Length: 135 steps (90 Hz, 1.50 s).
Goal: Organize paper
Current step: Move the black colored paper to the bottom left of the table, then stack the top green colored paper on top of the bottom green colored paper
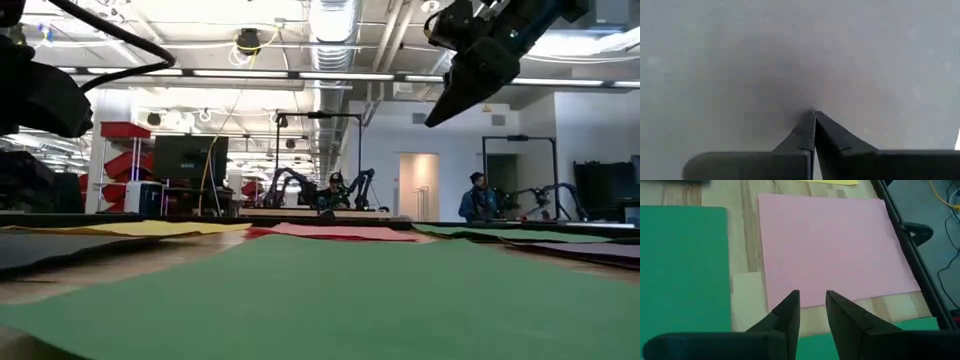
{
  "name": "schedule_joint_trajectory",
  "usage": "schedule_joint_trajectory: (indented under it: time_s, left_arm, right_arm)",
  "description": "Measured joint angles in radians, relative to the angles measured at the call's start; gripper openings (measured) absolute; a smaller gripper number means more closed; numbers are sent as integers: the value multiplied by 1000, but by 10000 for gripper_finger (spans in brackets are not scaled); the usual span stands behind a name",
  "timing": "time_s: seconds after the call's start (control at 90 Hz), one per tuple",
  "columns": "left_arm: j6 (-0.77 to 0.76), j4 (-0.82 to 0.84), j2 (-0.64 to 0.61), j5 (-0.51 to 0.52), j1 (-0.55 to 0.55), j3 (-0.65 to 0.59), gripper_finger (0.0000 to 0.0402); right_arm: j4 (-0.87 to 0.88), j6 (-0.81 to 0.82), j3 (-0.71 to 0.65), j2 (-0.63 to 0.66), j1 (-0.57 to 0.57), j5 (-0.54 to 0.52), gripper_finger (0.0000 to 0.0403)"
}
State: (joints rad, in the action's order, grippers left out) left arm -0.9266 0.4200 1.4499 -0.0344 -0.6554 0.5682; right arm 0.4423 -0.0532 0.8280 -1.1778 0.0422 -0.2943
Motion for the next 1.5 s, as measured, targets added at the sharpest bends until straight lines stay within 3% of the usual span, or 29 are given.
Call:
schedule_joint_trajectory:
  time_s: [0.444,1.178,1.5]
  left_arm:
    - [-36,92,-94,33,35,-10,0]
    - [63,91,-88,36,35,27,0]
    - [17,81,-90,39,35,65,0]
  right_arm:
    - [-1,0,0,0,0,3,91]
    - [-1,-9,0,0,0,4,91]
    - [-45,-34,0,0,0,5,91]
